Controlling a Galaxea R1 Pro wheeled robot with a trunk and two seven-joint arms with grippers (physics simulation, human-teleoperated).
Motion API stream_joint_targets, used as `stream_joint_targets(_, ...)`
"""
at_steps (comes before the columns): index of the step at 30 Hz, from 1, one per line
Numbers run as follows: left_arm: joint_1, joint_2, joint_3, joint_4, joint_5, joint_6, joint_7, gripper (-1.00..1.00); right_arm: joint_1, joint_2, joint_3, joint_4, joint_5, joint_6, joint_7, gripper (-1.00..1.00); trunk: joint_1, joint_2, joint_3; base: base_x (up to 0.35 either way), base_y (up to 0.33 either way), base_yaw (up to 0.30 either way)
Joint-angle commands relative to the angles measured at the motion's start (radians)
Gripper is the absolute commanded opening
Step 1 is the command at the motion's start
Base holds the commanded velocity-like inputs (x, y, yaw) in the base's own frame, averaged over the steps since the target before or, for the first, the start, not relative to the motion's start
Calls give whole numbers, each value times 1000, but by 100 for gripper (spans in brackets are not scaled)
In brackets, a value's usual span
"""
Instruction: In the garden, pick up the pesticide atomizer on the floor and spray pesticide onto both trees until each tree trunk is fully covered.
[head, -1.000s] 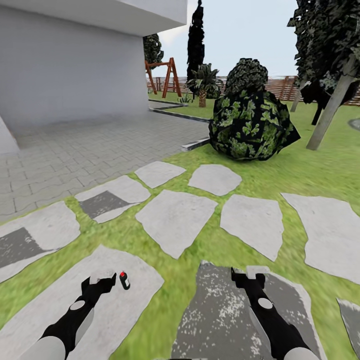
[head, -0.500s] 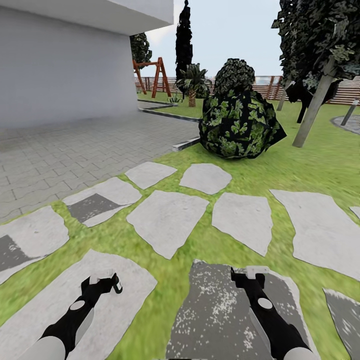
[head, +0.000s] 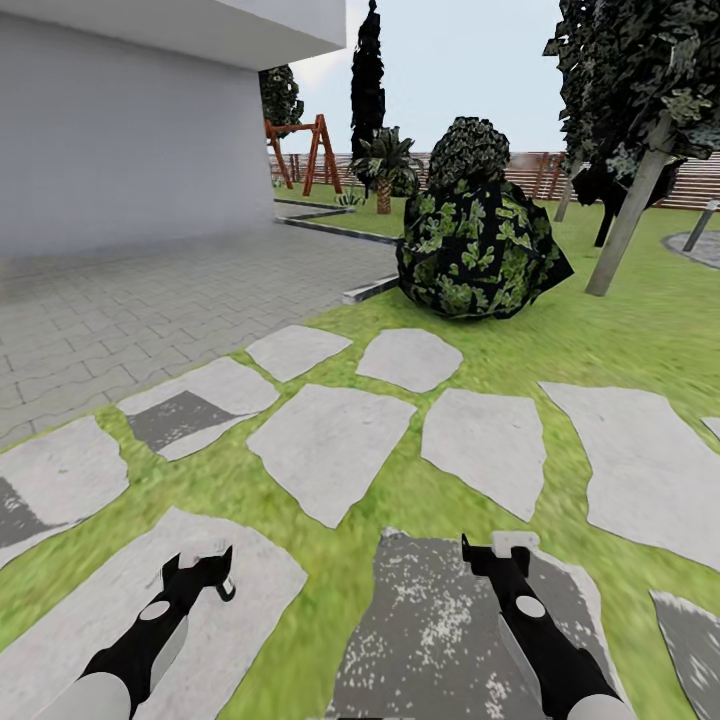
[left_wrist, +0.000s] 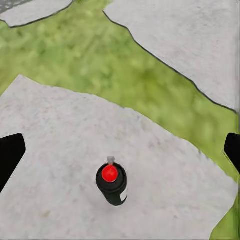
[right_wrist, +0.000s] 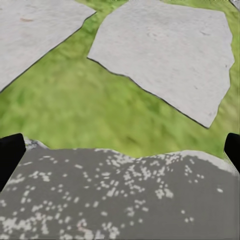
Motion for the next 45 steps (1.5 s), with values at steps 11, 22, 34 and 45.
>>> stream_joint_targets(11,-1,0,0,1,0,-3,0,100,0,1,1,1,2,-2,-3,100,0,0,-1,51,-24,-24)
stream_joint_targets(22,1,0,0,4,0,-33,0,100,0,1,1,1,1,-3,-3,100,3,-2,-28,0,0,-52)
stream_joint_targets(34,10,0,0,19,1,-143,0,100,0,2,1,4,1,-3,-3,100,9,-5,-80,0,0,0)
stream_joint_targets(45,10,0,0,19,3,-144,0,100,0,1,1,4,1,-3,-3,100,14,-7,-139,0,0,0)
